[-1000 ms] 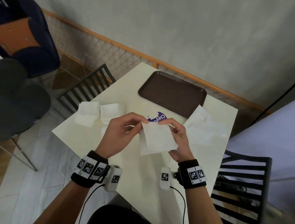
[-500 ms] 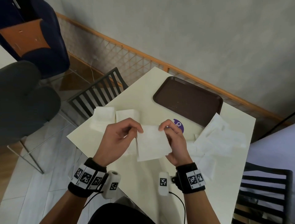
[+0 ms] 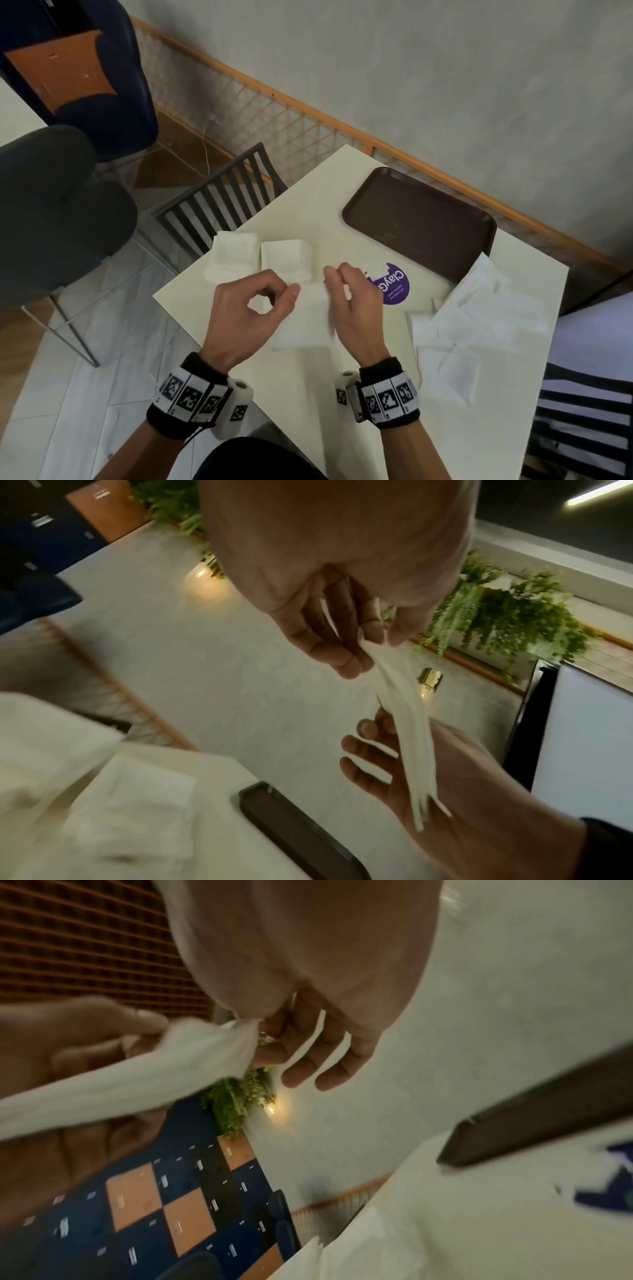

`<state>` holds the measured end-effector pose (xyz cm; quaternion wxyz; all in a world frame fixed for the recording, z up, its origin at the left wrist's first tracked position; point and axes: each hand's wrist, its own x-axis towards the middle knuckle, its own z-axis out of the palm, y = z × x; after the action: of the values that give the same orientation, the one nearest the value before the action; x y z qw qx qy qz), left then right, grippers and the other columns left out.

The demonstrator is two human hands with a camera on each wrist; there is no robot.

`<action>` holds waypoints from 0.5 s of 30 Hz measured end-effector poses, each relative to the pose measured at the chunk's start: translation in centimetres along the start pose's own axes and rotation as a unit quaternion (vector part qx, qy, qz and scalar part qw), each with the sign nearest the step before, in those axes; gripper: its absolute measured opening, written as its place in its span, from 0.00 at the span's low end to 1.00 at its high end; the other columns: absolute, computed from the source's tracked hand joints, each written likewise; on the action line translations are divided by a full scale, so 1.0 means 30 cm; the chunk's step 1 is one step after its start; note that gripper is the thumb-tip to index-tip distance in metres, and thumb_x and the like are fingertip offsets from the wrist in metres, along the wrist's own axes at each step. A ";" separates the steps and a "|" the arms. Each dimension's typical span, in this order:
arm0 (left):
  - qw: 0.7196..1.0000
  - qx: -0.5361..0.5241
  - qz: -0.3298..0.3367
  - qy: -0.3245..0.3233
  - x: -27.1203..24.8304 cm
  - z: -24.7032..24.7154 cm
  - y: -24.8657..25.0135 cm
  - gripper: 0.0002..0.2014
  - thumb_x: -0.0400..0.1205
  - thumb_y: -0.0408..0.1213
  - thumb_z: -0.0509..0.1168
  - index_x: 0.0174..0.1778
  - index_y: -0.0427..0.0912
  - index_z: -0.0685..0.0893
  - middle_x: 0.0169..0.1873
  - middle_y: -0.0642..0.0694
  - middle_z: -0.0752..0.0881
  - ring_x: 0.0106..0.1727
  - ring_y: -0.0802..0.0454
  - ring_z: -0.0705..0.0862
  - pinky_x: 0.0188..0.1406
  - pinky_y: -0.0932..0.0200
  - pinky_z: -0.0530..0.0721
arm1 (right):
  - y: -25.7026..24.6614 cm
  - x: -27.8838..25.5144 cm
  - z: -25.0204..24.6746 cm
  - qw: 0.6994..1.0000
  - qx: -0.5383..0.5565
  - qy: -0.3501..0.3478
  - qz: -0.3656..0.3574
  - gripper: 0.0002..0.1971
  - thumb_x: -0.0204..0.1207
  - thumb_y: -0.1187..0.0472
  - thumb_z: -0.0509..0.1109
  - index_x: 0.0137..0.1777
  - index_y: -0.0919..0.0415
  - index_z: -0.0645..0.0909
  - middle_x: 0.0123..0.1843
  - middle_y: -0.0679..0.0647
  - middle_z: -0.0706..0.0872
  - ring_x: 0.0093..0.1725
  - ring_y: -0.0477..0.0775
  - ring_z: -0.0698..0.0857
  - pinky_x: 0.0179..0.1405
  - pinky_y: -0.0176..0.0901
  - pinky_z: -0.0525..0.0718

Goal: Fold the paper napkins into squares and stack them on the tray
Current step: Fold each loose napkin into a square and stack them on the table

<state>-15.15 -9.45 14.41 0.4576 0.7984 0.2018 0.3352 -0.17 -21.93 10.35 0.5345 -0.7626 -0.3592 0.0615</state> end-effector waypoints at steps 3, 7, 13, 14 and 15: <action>0.995 -0.005 -0.099 0.026 -0.001 0.041 -0.065 0.14 0.80 0.38 0.83 0.36 0.44 0.84 0.31 0.50 0.86 0.35 0.50 0.87 0.46 0.62 0.88 | 0.030 -0.011 0.033 0.983 0.118 -0.013 0.137 0.14 0.95 0.49 0.68 0.51 0.55 0.73 0.36 0.50 0.80 0.35 0.44 0.77 0.36 0.44 0.78; 0.976 0.057 -0.210 -0.031 0.008 0.107 -0.278 0.15 0.77 0.37 0.85 0.46 0.53 0.84 0.45 0.50 0.89 0.38 0.54 0.89 0.37 0.71 0.85 | 0.154 -0.029 0.125 0.972 0.069 -0.101 0.201 0.12 0.90 0.57 0.74 0.61 0.52 0.71 0.36 0.49 0.88 0.29 0.46 0.86 0.42 0.55 0.95; 0.933 0.192 -0.263 -0.151 -0.014 0.205 -0.532 0.16 0.79 0.27 0.80 0.61 0.41 0.86 0.58 0.43 0.83 0.44 0.48 0.86 0.60 0.46 0.90 | 0.276 -0.064 0.216 0.949 -0.074 -0.197 0.233 0.13 0.86 0.63 0.64 0.61 0.47 0.63 0.47 0.64 0.89 0.45 0.72 0.89 0.50 0.71 0.91; 0.929 0.213 -0.256 -0.160 -0.019 0.217 -0.546 0.17 0.80 0.27 0.79 0.63 0.39 0.87 0.62 0.42 0.80 0.49 0.44 0.85 0.67 0.41 0.87 | 0.272 -0.070 0.208 0.947 -0.086 -0.209 0.229 0.14 0.85 0.62 0.64 0.62 0.48 0.63 0.49 0.64 0.88 0.47 0.73 0.88 0.52 0.70 0.90; 0.925 0.242 -0.246 -0.162 -0.028 0.228 -0.551 0.18 0.80 0.28 0.79 0.66 0.39 0.87 0.66 0.40 0.78 0.58 0.40 0.83 0.72 0.39 0.83 | 0.264 -0.075 0.188 0.946 -0.094 -0.213 0.224 0.15 0.85 0.61 0.66 0.63 0.49 0.63 0.50 0.64 0.88 0.48 0.73 0.88 0.52 0.69 0.90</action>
<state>-11.06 -5.78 -2.63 0.3450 0.8536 0.3897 0.0194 -0.71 -20.32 0.51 0.3437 -0.8393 -0.2884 0.3070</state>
